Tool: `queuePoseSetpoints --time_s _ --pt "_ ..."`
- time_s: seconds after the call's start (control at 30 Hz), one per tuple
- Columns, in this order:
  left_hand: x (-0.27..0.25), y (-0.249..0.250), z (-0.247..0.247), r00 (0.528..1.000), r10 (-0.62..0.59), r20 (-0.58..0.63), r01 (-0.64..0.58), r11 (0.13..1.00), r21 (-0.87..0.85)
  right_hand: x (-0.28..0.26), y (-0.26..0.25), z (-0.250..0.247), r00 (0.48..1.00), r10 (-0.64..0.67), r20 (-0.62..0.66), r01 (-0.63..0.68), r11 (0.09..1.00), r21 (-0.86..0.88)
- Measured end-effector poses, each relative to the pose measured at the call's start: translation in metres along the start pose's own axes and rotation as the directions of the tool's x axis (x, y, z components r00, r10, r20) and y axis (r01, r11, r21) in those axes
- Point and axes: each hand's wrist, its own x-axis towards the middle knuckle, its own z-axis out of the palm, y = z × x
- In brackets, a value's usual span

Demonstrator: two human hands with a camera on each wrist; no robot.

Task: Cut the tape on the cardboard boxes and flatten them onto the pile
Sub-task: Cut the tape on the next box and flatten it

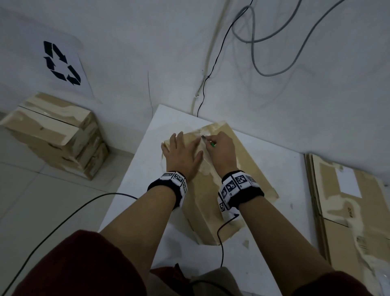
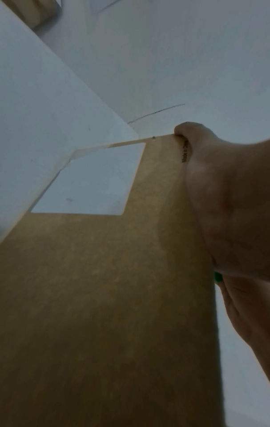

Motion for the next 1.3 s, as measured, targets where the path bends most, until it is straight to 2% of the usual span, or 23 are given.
queuePoseSetpoints --time_s 0.13,0.23,0.4,0.6,0.83,0.9,0.97,1.03,1.1,1.2,1.3 --pt "0.001 0.001 -0.001 1.000 -0.008 0.002 0.008 1.000 0.011 0.001 -0.005 -0.001 0.997 -0.049 0.051 0.056 0.989 -0.137" --pt "0.000 0.002 -0.001 1.000 -0.011 0.004 0.011 1.000 0.017 0.002 -0.007 -0.003 0.995 -0.023 0.099 0.041 0.981 -0.191" --pt "0.001 0.002 -0.002 1.000 -0.008 -0.005 0.008 0.999 0.032 -0.019 0.000 -0.011 0.992 0.029 0.120 -0.009 0.986 -0.165" --pt "-0.001 0.002 -0.003 1.000 0.007 -0.003 -0.006 0.999 0.047 -0.060 0.021 -0.029 0.996 0.045 0.075 -0.027 0.972 -0.232" --pt "-0.002 0.003 -0.002 1.000 0.005 0.029 -0.007 0.997 0.078 -0.101 0.044 -0.034 0.990 0.140 -0.002 -0.137 0.970 -0.202" --pt "-0.004 0.004 -0.004 0.996 0.093 0.000 -0.092 0.986 0.136 -0.104 0.041 -0.036 0.991 0.137 -0.001 -0.134 0.966 -0.221" --pt "-0.013 0.011 -0.005 0.958 0.285 -0.002 -0.280 0.940 0.195 -0.103 0.036 -0.039 0.990 0.141 0.021 -0.131 0.961 -0.243" --pt "-0.036 0.024 0.003 0.911 0.396 0.118 -0.410 0.899 0.151 -0.100 0.032 -0.042 0.990 0.133 0.053 -0.115 0.961 -0.252" --pt "-0.063 0.036 0.015 0.914 0.352 0.203 -0.381 0.915 0.132 -0.099 0.030 -0.045 0.992 0.110 0.067 -0.088 0.960 -0.265" --pt "-0.084 0.044 0.027 0.946 0.278 0.166 -0.305 0.937 0.169 -0.100 0.032 -0.049 0.995 0.084 0.057 -0.066 0.964 -0.259" --pt "-0.083 0.045 0.027 0.953 0.267 0.145 -0.290 0.941 0.172 -0.106 0.035 -0.051 0.997 0.063 0.044 -0.053 0.979 -0.197"
